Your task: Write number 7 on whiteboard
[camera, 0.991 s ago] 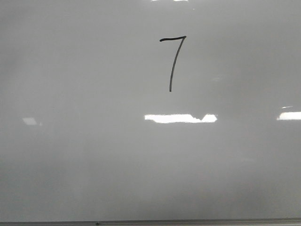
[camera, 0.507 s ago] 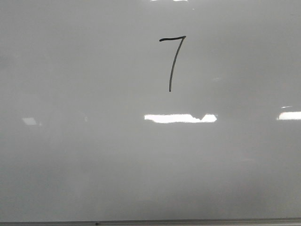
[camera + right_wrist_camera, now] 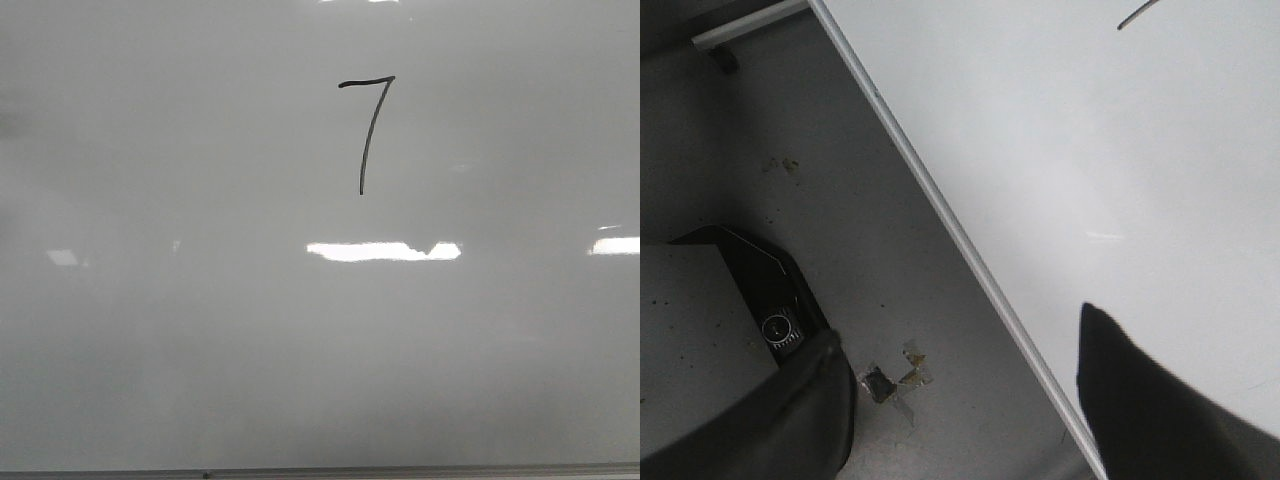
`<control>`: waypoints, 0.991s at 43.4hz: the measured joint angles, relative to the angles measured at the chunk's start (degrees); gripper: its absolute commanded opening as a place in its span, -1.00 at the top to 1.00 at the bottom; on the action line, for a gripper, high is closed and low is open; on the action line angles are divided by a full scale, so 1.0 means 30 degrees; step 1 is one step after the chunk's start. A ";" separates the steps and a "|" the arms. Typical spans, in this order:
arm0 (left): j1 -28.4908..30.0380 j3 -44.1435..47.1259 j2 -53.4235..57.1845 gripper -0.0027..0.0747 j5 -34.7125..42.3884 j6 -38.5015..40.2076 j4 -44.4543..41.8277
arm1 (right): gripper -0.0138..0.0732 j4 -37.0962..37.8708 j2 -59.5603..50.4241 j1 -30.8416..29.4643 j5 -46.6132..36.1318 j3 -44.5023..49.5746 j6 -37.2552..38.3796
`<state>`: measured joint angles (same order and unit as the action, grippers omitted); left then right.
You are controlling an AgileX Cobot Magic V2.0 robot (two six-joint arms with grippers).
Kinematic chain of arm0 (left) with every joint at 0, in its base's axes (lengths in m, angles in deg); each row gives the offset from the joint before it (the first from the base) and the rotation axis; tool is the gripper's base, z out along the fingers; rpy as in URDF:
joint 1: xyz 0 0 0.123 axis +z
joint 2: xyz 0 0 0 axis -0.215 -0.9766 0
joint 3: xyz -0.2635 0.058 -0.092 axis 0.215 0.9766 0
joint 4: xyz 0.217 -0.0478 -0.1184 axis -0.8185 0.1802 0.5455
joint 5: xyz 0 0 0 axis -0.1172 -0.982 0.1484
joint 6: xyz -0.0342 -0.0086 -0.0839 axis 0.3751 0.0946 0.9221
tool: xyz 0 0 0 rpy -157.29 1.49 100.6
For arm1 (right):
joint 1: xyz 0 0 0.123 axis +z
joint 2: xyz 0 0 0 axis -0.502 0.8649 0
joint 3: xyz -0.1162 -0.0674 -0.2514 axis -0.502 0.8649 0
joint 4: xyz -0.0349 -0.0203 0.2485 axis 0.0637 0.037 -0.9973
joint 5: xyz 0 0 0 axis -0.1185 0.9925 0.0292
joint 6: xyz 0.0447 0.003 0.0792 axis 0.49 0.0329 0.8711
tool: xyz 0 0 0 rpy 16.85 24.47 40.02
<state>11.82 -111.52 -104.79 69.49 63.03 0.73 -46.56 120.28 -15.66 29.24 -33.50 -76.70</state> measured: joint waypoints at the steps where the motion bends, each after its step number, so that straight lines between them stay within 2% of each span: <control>1: 0.0000 -0.0259 -0.0136 0.93 -0.0333 0.0000 0.0000 | -0.49 0.0000 0.0000 0.0000 0.0000 0.0000 0.0000; 4: 0.0000 -0.0933 -0.0626 0.82 -0.1189 0.0000 0.0000 | -0.49 0.0000 0.0000 0.0000 0.0000 0.0000 0.0000; 13: 0.0000 -0.1934 -0.1902 0.23 -0.2395 0.0030 0.0000 | -0.49 0.0000 0.0000 0.0000 0.0000 0.0000 0.0000; 17: 0.0000 -0.2030 -0.1977 0.05 -0.2564 0.0030 0.0000 | -0.49 0.0000 0.0000 0.0000 0.0000 0.0000 0.0000; 25: 0.0000 -0.2028 -0.1977 0.03 -0.2700 0.0030 0.0000 | -0.49 0.0000 0.0000 0.0000 0.0000 0.0000 0.0094; 32: 0.0000 -0.2028 -0.1450 0.03 -0.3446 0.0030 -0.0515 | -0.49 0.0048 -0.0188 0.0000 0.0000 0.0000 0.1151; 37: 0.0000 -0.2028 -0.0313 0.03 -0.4485 0.0030 -0.0936 | -0.49 0.0651 -0.0735 0.0000 0.0000 0.0000 0.2645; 43: 0.0000 -0.2028 0.1535 0.03 -0.6289 0.0030 -0.1243 | -0.49 0.2341 -0.1964 0.0000 0.0038 0.0000 0.5766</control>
<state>11.82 -117.60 -100.19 50.62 63.12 -3.00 -39.54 114.39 -15.66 29.36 -33.50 -59.40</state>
